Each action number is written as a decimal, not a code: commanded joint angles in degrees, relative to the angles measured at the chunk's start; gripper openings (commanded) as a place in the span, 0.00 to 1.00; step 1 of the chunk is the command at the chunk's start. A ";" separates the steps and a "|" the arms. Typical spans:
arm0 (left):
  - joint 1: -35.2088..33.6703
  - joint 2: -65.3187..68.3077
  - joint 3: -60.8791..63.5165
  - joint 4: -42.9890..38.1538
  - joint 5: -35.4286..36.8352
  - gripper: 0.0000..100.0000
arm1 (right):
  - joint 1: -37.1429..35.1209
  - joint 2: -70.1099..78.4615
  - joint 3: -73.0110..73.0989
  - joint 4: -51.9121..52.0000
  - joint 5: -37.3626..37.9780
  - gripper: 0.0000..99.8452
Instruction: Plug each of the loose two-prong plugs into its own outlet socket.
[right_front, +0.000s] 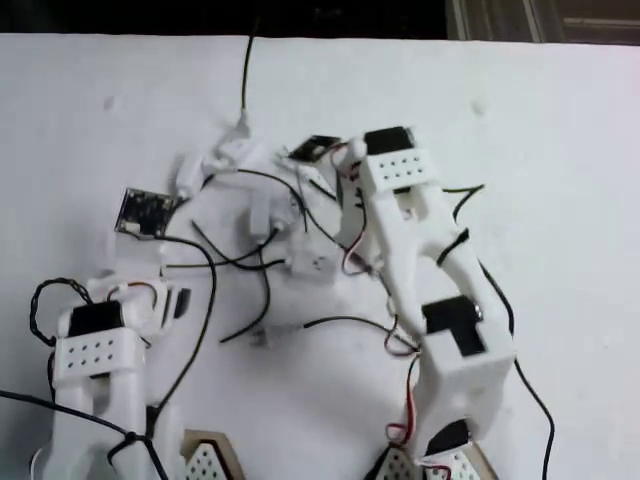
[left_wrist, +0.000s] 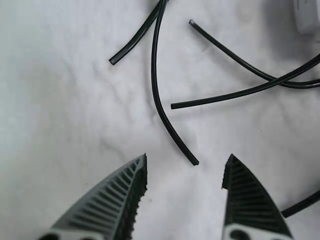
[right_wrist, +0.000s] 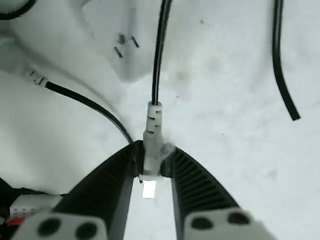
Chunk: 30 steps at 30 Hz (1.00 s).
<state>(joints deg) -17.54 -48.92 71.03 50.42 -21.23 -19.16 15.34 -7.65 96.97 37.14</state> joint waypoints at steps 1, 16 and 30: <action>-0.57 -1.36 -0.09 -0.88 -0.44 0.25 | -4.88 -7.25 3.16 0.57 0.00 0.02; -0.57 -1.36 0.00 -0.62 -0.44 0.25 | -15.25 -13.05 15.82 -6.90 -4.84 0.23; -0.66 -1.36 0.53 -0.35 -3.43 0.25 | -19.21 -7.60 14.33 -3.12 -4.75 0.19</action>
<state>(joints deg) -17.89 -48.92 71.91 50.42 -23.52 -35.78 8.04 8.79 92.48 32.84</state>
